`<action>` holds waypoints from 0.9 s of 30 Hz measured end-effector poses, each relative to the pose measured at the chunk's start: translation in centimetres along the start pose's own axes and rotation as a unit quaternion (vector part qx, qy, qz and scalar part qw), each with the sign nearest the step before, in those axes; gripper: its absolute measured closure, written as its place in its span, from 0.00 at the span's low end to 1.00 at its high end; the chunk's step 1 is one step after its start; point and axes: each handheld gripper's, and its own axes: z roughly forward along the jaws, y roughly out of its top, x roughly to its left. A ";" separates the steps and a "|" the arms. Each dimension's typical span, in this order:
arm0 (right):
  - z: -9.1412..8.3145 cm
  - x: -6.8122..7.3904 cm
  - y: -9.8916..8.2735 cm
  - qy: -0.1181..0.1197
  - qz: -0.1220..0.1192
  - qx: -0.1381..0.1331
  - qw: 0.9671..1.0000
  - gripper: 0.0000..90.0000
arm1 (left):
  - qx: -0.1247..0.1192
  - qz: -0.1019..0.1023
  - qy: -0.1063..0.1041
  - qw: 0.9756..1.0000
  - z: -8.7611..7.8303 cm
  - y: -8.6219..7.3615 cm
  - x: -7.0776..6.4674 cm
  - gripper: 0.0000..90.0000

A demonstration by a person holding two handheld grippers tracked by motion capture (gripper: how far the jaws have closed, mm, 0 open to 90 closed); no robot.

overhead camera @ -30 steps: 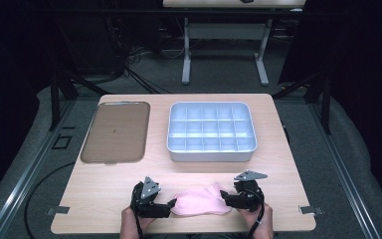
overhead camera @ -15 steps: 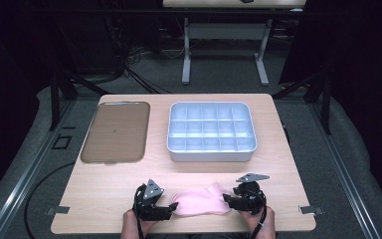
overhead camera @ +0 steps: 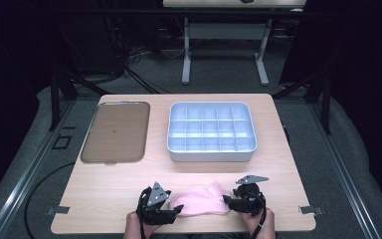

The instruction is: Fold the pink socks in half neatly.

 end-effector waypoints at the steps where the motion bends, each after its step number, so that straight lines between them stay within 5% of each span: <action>1: 0.0 0.0 0.0 -0.002 0.001 -0.001 1.000 0.57 | 0.005 -0.006 0.002 1.000 0.2 -0.1 0.1 0.41; 11: 0.0 0.4 0.1 -0.014 -0.005 0.006 1.000 0.72 | 0.025 -0.023 0.009 0.999 0.5 -0.6 0.6 0.59; 27: 0.1 0.0 -0.1 0.012 0.009 0.002 1.000 0.86 | 0.043 -0.040 0.005 0.998 0.7 -0.5 0.6 0.83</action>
